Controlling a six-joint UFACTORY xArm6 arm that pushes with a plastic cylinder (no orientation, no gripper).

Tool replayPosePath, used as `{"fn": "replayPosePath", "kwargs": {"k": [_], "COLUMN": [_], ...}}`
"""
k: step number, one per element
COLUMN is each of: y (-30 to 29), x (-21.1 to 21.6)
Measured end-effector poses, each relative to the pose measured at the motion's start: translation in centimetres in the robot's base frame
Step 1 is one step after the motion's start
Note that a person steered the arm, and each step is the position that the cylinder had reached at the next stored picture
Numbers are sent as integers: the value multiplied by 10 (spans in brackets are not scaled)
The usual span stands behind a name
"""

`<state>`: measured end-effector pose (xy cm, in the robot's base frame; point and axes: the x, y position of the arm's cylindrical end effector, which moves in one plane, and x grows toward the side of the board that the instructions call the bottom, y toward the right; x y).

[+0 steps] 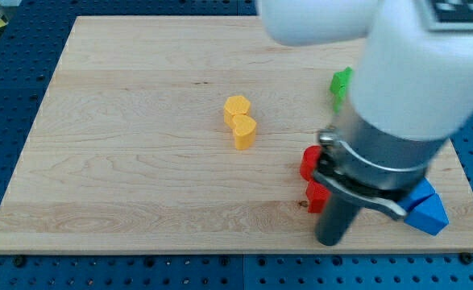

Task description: Push the red star into the red circle

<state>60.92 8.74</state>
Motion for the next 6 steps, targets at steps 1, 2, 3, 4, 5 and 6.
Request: {"fn": "replayPosePath", "kwargs": {"k": [1,2,3,4,5,6], "y": [-15,-8,13,13,13,13], "x": [-10,-12,-12,-17,-24,-29]}}
